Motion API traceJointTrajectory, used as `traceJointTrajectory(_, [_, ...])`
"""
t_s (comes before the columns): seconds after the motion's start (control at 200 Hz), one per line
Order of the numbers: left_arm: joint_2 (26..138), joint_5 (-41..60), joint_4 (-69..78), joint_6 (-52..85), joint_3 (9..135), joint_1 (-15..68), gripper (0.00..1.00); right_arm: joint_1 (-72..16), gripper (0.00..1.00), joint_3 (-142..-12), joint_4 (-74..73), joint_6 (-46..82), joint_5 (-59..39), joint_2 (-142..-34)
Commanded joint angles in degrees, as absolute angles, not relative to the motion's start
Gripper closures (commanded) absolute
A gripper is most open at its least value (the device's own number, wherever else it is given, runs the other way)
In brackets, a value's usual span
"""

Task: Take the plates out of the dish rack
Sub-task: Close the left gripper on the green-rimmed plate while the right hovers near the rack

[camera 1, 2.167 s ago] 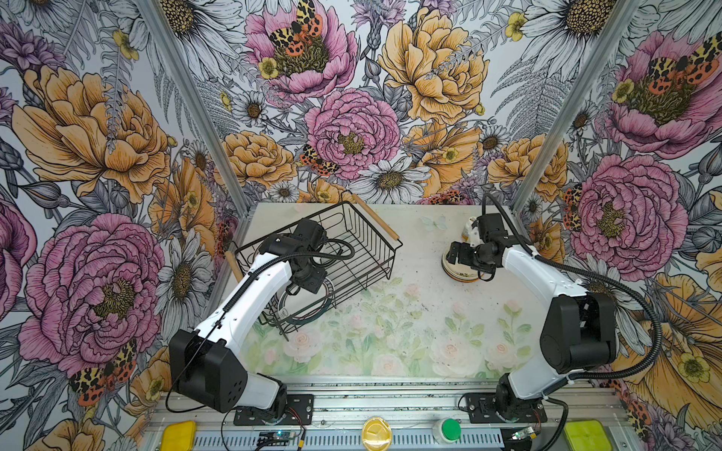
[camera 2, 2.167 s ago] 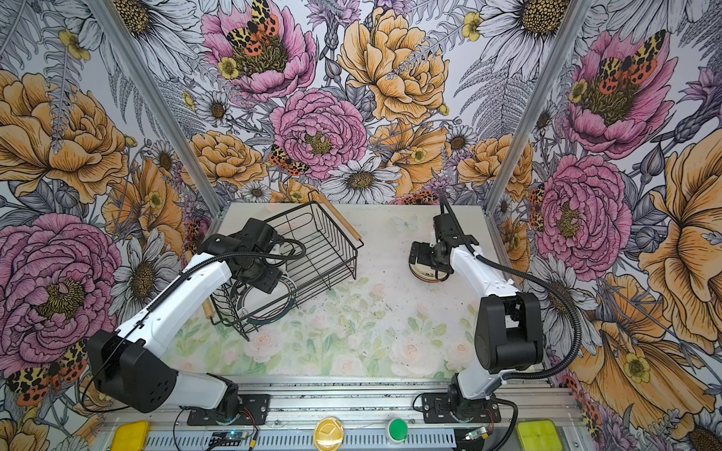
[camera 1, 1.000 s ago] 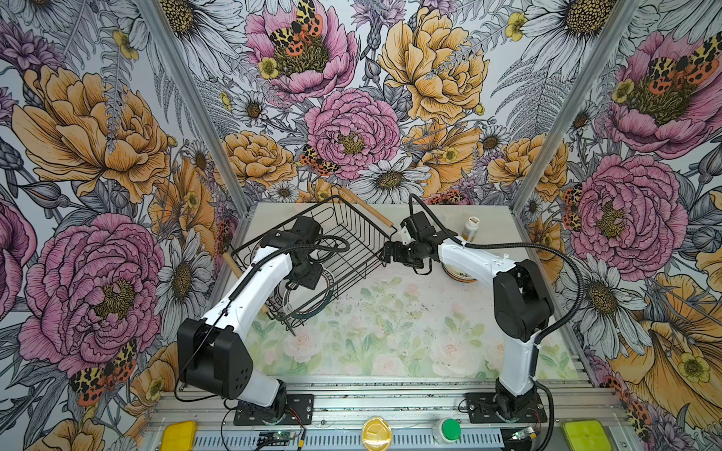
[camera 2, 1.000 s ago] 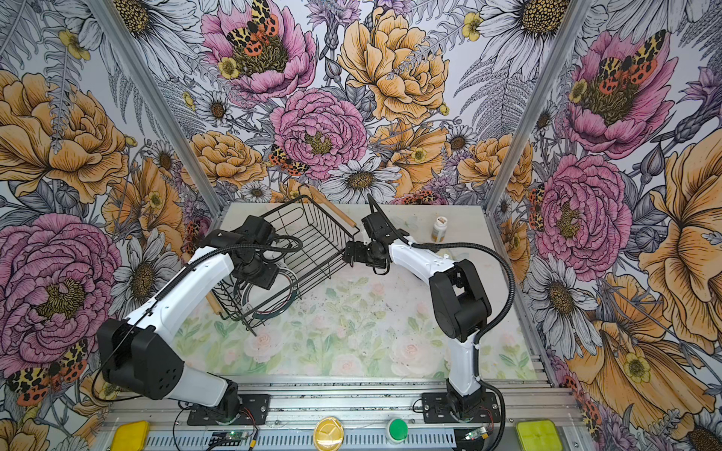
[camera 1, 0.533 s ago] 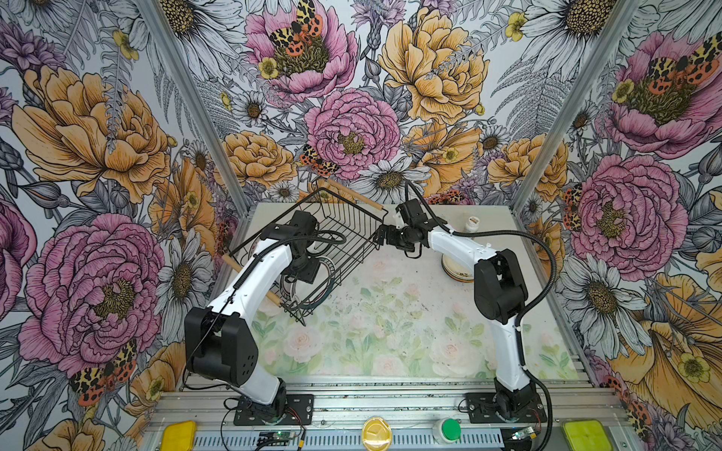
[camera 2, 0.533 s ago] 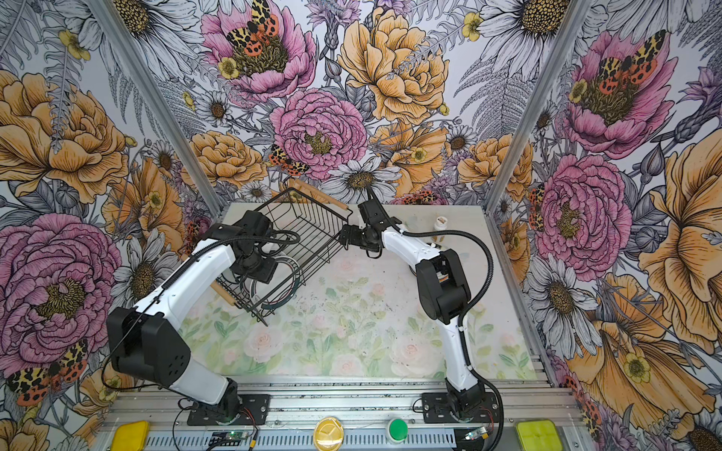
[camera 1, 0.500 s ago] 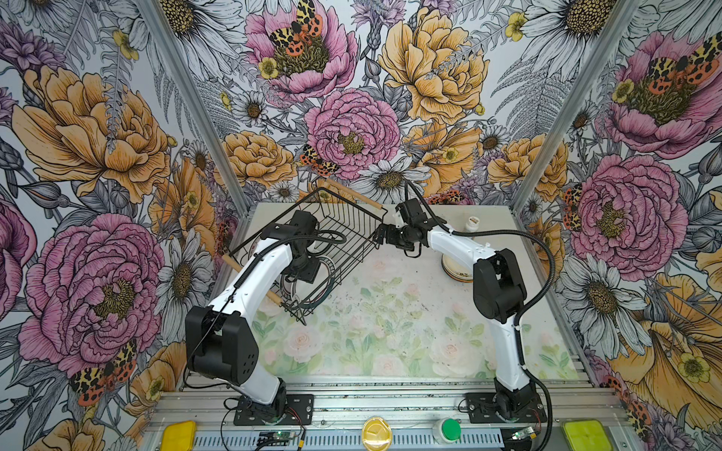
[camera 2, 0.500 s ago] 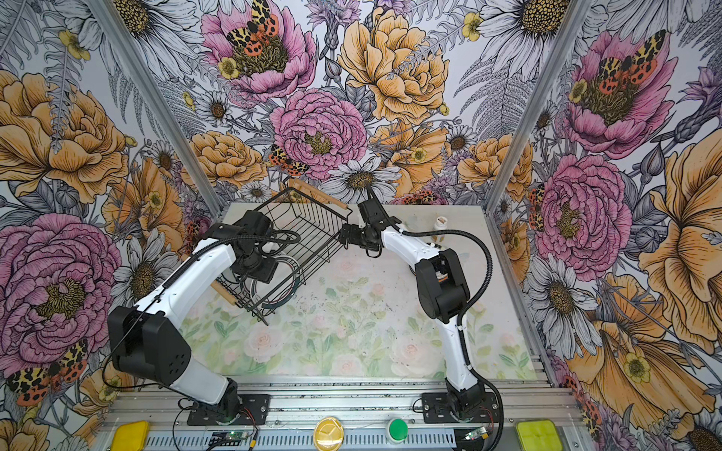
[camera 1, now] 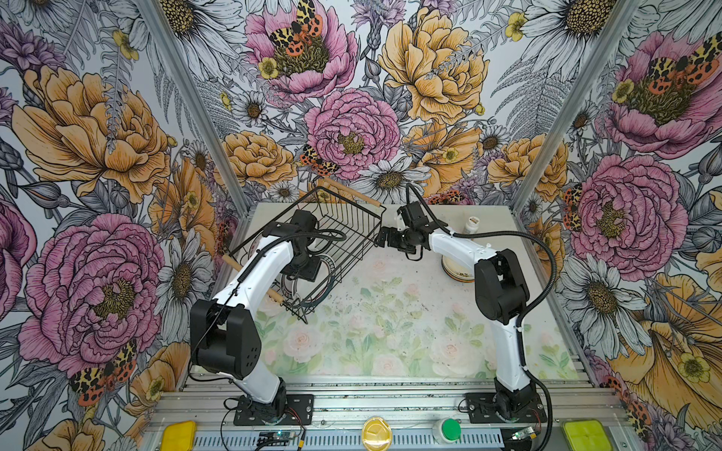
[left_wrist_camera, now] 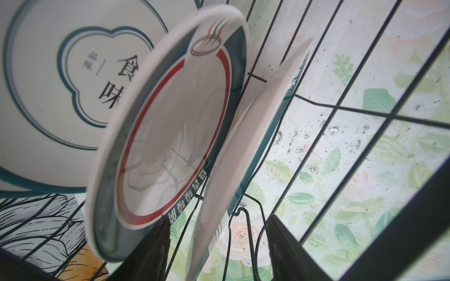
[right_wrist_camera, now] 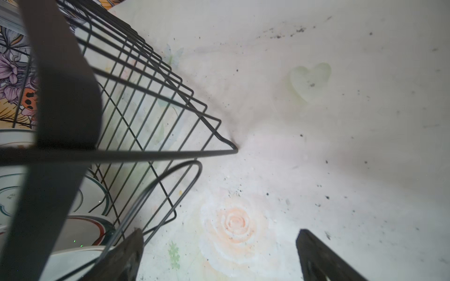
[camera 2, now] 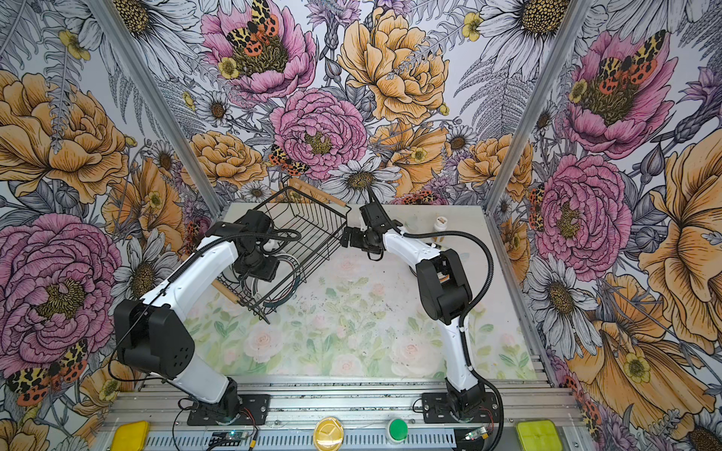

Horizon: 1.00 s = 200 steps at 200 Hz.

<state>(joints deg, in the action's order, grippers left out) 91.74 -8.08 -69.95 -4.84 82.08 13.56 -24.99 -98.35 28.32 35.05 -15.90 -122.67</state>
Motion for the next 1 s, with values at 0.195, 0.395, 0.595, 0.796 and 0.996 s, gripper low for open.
traceJointTrajectory(0.195, [90.9, -7.6, -66.6, -3.4, 82.3, 12.3, 0.46, -22.2, 0.01, -88.4, 27.7, 32.9, -12.0, -111.1])
traceJointTrajectory(0.395, [91.0, -6.7, -65.9, -3.4, 81.8, 12.1, 0.53, -21.5, 0.01, -85.8, 27.7, 32.7, -11.6, -107.7])
traceJointTrajectory(0.595, [91.2, -5.9, -65.6, -3.4, 81.3, 11.3, 0.6, -20.9, 0.01, -83.3, 27.7, 32.6, -11.2, -105.3])
traceJointTrajectory(0.796, [91.6, -5.3, -65.6, -3.5, 80.9, 10.9, 0.7, -20.1, 0.01, -81.3, 27.7, 32.8, -10.6, -103.6])
traceJointTrajectory(0.996, [91.4, -4.6, -65.6, -3.7, 80.7, 11.1, 0.77, -19.5, 0.01, -80.0, 27.7, 32.9, -10.2, -102.7])
